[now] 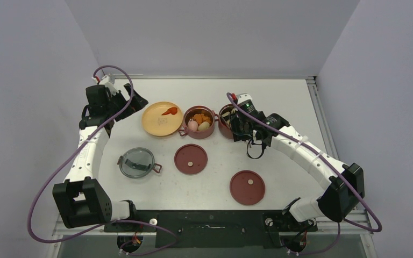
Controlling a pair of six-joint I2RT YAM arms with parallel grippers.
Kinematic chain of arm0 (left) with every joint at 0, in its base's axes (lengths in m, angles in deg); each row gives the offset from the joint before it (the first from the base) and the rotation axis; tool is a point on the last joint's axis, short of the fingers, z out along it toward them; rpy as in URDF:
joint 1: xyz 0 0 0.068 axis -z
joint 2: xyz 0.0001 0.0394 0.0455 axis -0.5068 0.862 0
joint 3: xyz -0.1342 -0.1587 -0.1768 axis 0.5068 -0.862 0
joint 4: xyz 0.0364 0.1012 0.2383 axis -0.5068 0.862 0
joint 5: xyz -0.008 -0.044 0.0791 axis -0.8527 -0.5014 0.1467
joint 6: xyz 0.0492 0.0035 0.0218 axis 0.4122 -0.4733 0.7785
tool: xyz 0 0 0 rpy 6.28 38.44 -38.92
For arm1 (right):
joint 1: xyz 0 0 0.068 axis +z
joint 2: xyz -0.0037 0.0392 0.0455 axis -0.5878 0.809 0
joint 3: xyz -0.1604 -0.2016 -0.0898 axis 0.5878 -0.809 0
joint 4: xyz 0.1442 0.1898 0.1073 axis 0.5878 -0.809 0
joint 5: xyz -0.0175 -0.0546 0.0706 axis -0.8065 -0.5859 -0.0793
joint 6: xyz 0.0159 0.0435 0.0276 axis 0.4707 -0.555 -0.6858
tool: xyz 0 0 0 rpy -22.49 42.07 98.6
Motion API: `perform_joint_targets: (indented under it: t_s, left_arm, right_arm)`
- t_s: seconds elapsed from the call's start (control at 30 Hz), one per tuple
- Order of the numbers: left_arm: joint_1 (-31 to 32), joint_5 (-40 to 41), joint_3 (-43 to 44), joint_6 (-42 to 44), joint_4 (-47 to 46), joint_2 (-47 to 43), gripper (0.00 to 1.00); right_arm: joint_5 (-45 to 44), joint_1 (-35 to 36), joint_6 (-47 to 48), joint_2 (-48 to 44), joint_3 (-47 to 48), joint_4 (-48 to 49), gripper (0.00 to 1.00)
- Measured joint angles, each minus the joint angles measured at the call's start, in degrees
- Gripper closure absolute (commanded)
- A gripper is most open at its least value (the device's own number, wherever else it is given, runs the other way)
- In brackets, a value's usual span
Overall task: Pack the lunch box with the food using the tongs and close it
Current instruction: Place the fake food in the packing box.
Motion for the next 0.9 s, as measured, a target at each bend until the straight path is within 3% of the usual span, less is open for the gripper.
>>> perform_joint_targets:
  t_s: [0.63,0.9]
  left_arm:
    - [0.00,0.00,0.00,0.00,0.00,0.02,0.02]
    - [0.00,0.04,0.00,0.00,0.00,0.07,0.02]
  right_arm:
    - [-0.63,0.00,-0.31,-5.07,4.13,-2.54,0.59]
    - [2.12,2.21,-1.01,-4.24,5.14,0.61,0.60]
